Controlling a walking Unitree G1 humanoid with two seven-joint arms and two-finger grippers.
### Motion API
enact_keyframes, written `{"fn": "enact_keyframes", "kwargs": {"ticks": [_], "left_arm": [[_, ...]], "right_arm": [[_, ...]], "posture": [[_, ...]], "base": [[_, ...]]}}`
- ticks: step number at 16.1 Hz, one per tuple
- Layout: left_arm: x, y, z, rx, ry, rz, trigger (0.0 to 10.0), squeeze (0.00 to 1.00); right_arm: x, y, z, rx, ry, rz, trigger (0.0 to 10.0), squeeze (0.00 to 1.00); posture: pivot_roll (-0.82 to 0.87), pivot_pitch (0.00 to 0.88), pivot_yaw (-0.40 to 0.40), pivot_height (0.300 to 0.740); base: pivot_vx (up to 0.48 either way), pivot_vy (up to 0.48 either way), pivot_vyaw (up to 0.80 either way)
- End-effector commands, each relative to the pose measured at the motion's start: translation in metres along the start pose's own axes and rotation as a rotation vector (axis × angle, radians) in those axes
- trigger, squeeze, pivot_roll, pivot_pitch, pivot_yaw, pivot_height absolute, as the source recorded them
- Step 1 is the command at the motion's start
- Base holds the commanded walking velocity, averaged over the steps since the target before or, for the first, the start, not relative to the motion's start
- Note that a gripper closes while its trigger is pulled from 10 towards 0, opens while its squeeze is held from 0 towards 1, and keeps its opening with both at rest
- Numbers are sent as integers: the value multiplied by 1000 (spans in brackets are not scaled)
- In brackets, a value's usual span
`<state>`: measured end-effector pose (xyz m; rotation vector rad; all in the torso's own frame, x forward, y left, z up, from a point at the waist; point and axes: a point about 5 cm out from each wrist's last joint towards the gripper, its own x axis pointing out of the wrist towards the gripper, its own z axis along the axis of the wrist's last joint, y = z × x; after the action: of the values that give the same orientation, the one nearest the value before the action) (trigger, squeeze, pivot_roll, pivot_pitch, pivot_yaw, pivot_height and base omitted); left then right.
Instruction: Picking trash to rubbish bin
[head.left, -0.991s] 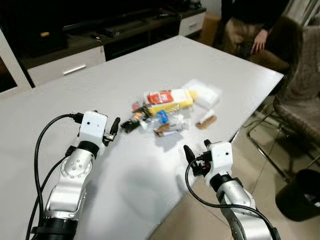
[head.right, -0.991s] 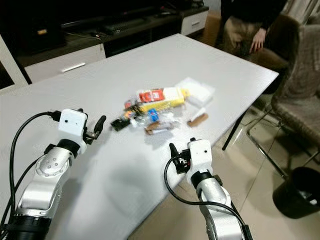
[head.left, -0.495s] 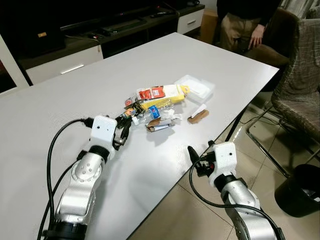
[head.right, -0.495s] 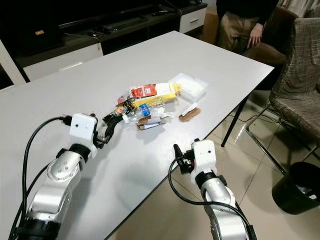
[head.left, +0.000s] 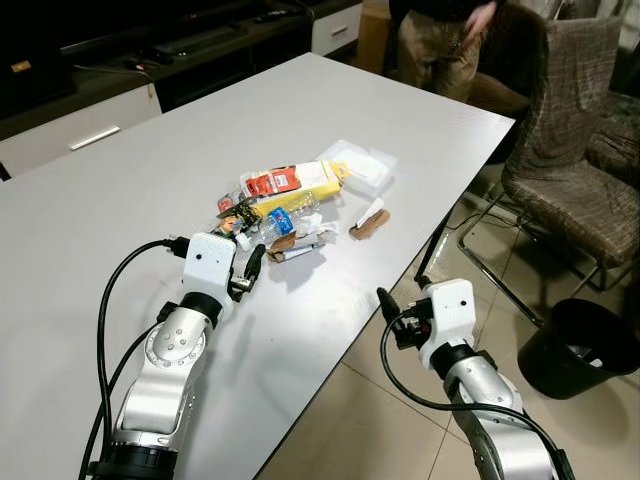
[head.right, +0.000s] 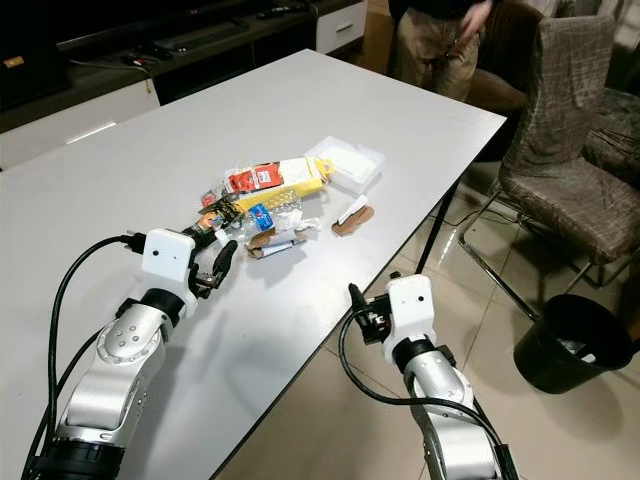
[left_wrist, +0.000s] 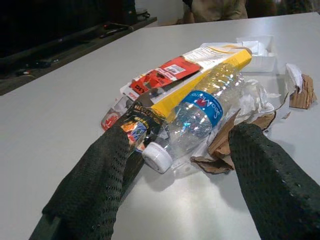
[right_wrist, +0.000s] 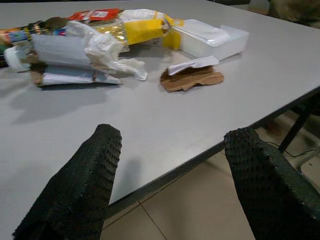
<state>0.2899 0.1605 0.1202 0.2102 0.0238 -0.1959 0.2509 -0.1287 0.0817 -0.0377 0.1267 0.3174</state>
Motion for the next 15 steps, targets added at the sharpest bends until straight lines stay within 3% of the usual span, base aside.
{"fn": "enact_keyframes", "kwargs": {"ticks": [1, 4, 6, 9, 15], "left_arm": [[2, -1, 5, -1, -22, -9, 10000, 0], [1, -3, 4, 0, -22, -20, 10000, 0], [0, -3, 4, -2, -25, -23, 10000, 0], [0, -4, 5, -5, -26, -26, 10000, 0], [-2, -5, 4, -8, -25, -24, 10000, 0]], "right_arm": [[0, 1, 0, -6, 5, 8, 10000, 0], [-1, 0, -1, -16, 9, 14, 10000, 0], [-1, -2, -2, 7, 12, 1, 10000, 0], [0, 0, -1, -1, 10, 12, 10000, 0], [0, 1, -1, -17, 10, 26, 10000, 0]], "posture": [[-86, 0, -27, 740], [-87, 0, -25, 740], [-85, 0, -26, 740], [-84, 0, -27, 740], [-79, 0, -38, 740]], "base": [[0, 0, 0], [0, 0, 0], [270, 0, 0], [281, 0, -773], [294, 0, 0]]}}
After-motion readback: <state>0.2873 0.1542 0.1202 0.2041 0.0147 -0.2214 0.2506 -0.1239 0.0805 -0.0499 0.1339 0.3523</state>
